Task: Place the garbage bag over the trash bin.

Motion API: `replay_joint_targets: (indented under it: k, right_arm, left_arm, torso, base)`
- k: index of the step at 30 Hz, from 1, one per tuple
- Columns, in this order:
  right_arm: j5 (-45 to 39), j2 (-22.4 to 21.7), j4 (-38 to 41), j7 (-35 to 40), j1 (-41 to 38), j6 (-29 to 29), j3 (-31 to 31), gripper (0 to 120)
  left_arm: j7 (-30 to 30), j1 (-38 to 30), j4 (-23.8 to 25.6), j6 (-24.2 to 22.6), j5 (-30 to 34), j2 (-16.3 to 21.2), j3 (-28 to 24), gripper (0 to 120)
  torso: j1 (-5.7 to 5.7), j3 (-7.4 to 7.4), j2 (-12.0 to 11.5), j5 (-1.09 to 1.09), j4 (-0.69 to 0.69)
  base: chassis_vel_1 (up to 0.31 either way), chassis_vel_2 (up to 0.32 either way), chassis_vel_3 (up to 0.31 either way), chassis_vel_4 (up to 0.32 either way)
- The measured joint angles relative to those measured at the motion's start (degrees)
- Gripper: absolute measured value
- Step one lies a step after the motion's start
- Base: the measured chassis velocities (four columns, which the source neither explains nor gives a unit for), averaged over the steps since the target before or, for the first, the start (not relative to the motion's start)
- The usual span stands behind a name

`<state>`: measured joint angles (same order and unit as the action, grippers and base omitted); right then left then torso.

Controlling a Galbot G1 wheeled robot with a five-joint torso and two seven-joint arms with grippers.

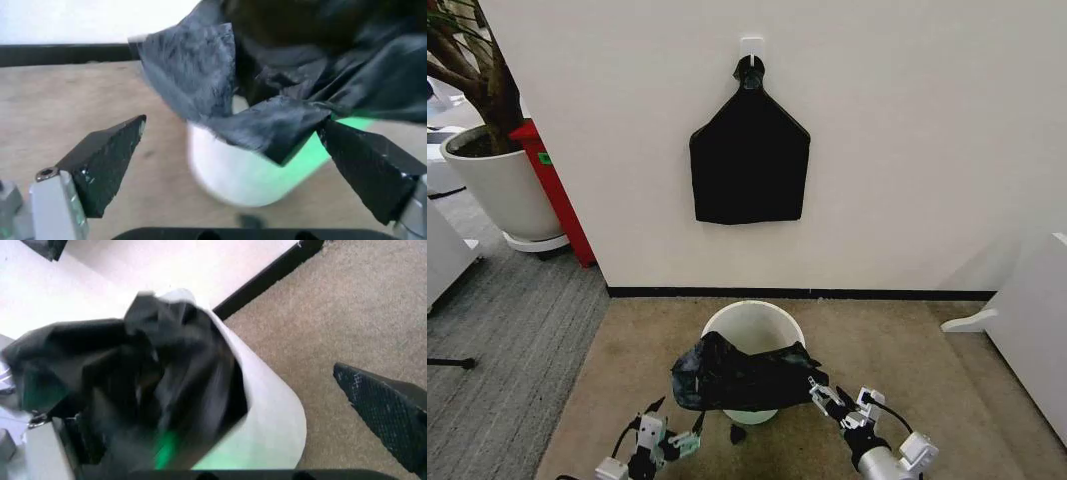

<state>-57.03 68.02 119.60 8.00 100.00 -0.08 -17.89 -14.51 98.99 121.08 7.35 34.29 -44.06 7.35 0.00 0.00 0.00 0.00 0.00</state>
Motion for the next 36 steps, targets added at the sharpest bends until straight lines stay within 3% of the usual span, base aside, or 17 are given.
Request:
replay_joint_targets:
  k: [5,14,24,36]
  right_arm:
    - [0.06,0.08,-0.44,-0.39,-0.04,0.04,0.1,100]
    - [-0.03,-0.07,-0.73,-0.63,-0.08,0.11,-0.02,100]
    - [-0.05,-0.26,-1.01,-0.93,0.13,0.15,-0.17,100]
    - [-0.06,-0.3,-0.73,-0.78,0.81,0.19,-0.57,100]
  left_arm:
    - [3.94,-0.69,3.89,0.06,4.18,1.98,0.67,100]
    - [5.54,-0.99,0.78,-0.87,2.71,3.38,1.16,100]
    - [3.64,-1.76,1.87,-3.12,4.98,1.94,-0.22,100]
    - [-0.81,-5.67,-5.37,-4.45,4.94,-0.06,0.03,100]
  torso:
    - [0.0,0.0,0.0,0.0,0.0]
    - [0.0,0.0,0.0,0.0,0.01]
    - [0.0,0.0,0.0,0.0,0.0]
    - [0.0,0.0,0.0,0.0,0.0]
  base:
    - [0.0,0.0,0.0,0.0]
    - [0.0,0.0,0.0,0.0]
    - [0.0,0.0,0.0,0.0]
    - [0.0,0.0,0.0,0.0]
